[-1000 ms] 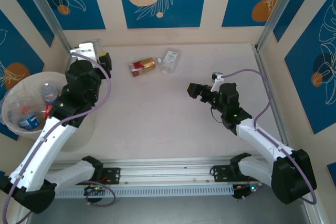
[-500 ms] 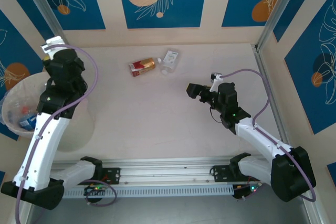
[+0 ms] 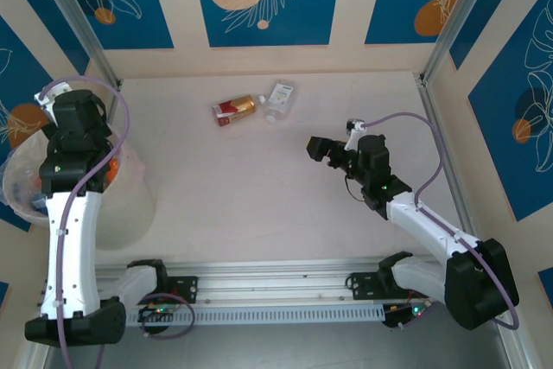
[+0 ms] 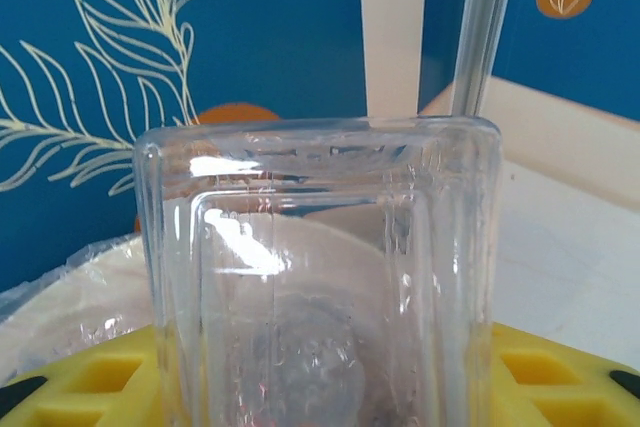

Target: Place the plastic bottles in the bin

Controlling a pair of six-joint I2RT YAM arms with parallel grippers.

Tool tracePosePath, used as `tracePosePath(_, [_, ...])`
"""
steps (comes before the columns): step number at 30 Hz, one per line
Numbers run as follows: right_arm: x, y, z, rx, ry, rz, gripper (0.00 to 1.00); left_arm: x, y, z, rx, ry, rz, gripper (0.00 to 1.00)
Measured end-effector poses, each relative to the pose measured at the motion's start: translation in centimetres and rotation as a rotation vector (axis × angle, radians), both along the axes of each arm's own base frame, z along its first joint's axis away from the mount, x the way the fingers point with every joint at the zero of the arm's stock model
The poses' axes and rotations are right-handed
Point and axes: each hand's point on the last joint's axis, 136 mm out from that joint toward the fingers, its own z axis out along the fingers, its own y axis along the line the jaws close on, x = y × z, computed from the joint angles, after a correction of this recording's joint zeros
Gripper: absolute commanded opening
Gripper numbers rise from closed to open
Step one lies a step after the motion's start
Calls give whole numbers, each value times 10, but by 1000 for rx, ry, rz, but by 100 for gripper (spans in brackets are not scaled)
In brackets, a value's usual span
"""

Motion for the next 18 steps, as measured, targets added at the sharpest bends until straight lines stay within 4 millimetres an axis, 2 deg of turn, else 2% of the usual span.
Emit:
tracePosePath(2, [2, 1, -4, -6, 12, 1, 100, -2, -1, -9, -16, 34, -16, 27])
tracePosePath(3, [3, 1, -7, -9, 18, 1, 100, -2, -2, -14, -26, 52, -21, 33])
tracePosePath(5, [5, 3, -11, -12, 30, 4, 100, -3, -5, -26, -44, 89, -37, 52])
tracePosePath(7, [7, 5, -14, -14, 40, 11, 100, -3, -10, -40, -69, 125, -62, 76])
tracePosePath(9, [8, 7, -16, -14, 49, 19, 100, -4, -15, -49, -92, 150, -88, 88])
tracePosePath(11, [10, 9, -16, -15, 52, 27, 99, -6, -18, -50, -112, 142, -99, 99])
tracePosePath(18, [13, 12, -12, -11, 45, 39, 100, -13, -34, -36, -151, 63, -191, 100])
